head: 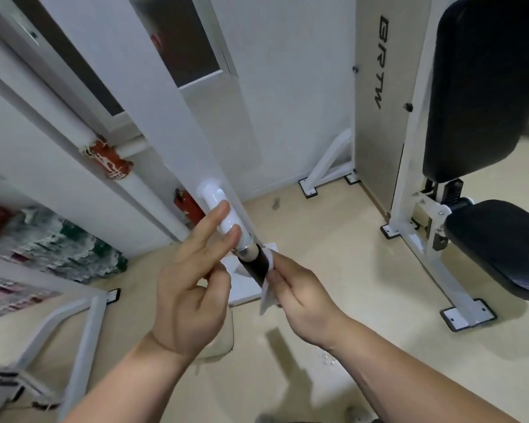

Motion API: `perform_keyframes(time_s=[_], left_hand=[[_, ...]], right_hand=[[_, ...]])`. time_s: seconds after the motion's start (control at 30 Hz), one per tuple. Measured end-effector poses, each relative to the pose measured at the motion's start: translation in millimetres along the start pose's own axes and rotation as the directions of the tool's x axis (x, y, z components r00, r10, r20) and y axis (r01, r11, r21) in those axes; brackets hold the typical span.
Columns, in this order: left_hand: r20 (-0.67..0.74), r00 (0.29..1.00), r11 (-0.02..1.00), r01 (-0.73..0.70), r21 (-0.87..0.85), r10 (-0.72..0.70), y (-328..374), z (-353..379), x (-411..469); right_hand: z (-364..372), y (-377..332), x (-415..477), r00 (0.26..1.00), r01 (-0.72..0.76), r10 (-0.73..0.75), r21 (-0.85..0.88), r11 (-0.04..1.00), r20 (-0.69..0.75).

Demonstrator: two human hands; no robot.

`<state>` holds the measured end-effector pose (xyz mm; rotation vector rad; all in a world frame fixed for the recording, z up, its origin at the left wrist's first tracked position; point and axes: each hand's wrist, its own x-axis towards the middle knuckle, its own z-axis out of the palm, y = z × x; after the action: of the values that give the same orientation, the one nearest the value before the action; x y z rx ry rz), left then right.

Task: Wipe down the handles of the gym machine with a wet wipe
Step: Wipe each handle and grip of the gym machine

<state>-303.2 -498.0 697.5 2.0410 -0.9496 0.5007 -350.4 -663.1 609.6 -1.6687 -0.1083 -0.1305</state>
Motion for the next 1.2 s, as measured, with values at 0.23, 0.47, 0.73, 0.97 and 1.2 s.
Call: perform_keyframes(time_s=[0.23, 0.47, 0.73, 0.97, 1.2], left_hand=[[0.047, 0.999, 1.0, 0.008, 0.019, -0.009, -1.8, -10.3, 0.1], [0.028, 0.999, 0.999, 0.03, -0.015, -0.03, 5.6, -3.6, 1.7], [0.006, 0.999, 0.999, 0.054, 0.007, -0.054, 5.6, -7.8, -1.2], [-0.001, 0.997, 0.997, 0.075, -0.01, -0.075, 11.2, -3.1, 1.5], [-0.035, 0.995, 0.995, 0.097, -0.02, -0.098, 10.8, -1.5, -3.4]], right_hand=[[-6.3, 1.6, 12.1, 0.997, 0.005, -0.01, 0.063, 0.998, 0.078], [-7.7, -1.6, 20.0, 0.996, 0.015, -0.033, 0.204, 0.979, 0.086], [-7.1, 10.1, 8.8, 0.992, -0.024, 0.003, 0.166, 0.986, 0.124], [-9.6, -7.1, 24.8, 0.996, 0.04, -0.062, 0.319, 0.947, 0.06], [-11.1, 30.6, 0.1, 0.979, -0.179, 0.156, 0.192, 0.965, 0.13]])
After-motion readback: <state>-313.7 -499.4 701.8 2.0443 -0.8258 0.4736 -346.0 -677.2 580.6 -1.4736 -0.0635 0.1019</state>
